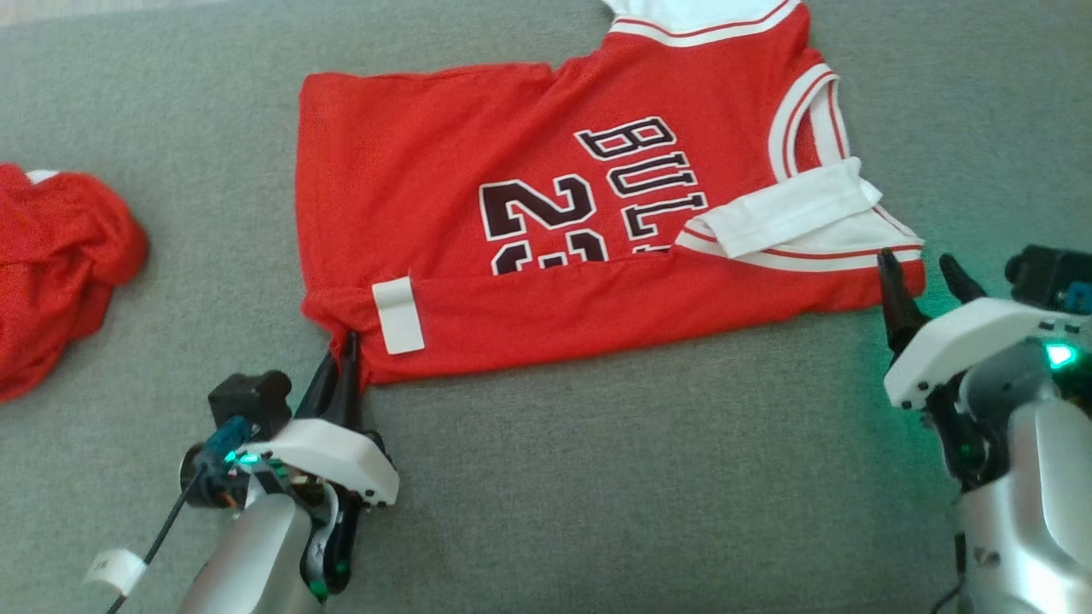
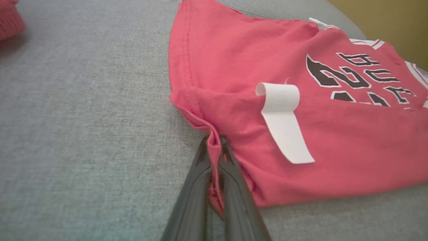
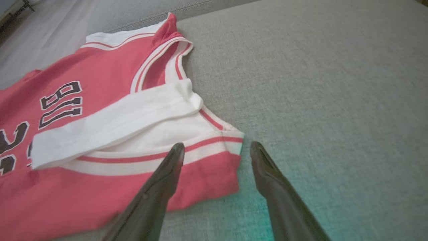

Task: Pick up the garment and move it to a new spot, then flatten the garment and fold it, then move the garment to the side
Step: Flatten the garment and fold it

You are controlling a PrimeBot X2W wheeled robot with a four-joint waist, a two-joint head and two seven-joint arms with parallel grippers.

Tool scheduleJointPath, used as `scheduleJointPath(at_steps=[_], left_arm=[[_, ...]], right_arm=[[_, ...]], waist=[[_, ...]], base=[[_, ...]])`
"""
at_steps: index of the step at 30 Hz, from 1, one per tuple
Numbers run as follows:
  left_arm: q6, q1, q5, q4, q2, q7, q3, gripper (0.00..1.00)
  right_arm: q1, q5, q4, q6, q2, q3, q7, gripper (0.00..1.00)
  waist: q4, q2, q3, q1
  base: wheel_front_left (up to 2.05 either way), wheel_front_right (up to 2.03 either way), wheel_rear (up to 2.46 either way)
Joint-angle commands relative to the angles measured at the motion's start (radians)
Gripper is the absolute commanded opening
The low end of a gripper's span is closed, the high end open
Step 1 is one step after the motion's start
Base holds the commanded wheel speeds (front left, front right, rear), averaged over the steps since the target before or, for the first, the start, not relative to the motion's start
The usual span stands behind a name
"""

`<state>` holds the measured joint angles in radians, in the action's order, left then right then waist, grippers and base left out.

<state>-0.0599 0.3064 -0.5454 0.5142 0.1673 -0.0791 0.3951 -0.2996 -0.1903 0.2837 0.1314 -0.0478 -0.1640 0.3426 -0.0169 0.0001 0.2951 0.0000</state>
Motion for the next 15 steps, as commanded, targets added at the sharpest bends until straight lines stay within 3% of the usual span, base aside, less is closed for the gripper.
scheduleJointPath(at_steps=[1, 8, 9, 10, 11, 15], left_arm=[[0.003, -0.019, 0.001, 0.017, 0.009, 0.026, -0.005, 0.00], [0.015, -0.007, 0.003, 0.005, 0.011, 0.026, 0.010, 0.00], [0.017, -0.007, 0.002, 0.005, 0.012, 0.025, 0.010, 0.00], [0.017, -0.008, 0.001, 0.005, 0.013, 0.025, 0.011, 0.00], [0.017, -0.009, 0.000, 0.005, 0.014, 0.025, 0.012, 0.00], [0.017, -0.021, -0.015, -0.008, 0.022, 0.021, 0.000, 0.00]], right_arm=[[-0.043, 0.014, -0.011, -0.001, -0.003, 0.011, -0.015, 1.00], [-0.086, 0.051, 0.116, -0.001, -0.003, -0.003, 0.032, 1.00], [-0.087, 0.049, 0.130, -0.001, -0.003, 0.000, 0.044, 0.95], [-0.086, 0.051, 0.136, -0.001, -0.003, 0.007, 0.050, 0.17], [-0.083, 0.052, 0.137, -0.001, -0.003, 0.012, 0.055, 0.00], [-0.042, 0.053, 0.075, -0.001, -0.002, 0.000, 0.055, 0.00]], waist=[[0.010, -0.0001, 0.008, 0.0000], [0.028, -0.0001, 0.026, 0.0000], [0.028, -0.0001, 0.026, 0.0000], [0.028, -0.0001, 0.024, 0.0000], [0.027, -0.0001, 0.021, 0.0000], [0.024, -0.0001, -0.008, 0.0000]], base=[[0.00, 0.00, 0.00], [0.00, 0.00, 0.00], [0.00, 0.00, 0.00], [0.00, 0.00, 0.00], [0.00, 0.00, 0.00], [0.00, 0.00, 0.00]])
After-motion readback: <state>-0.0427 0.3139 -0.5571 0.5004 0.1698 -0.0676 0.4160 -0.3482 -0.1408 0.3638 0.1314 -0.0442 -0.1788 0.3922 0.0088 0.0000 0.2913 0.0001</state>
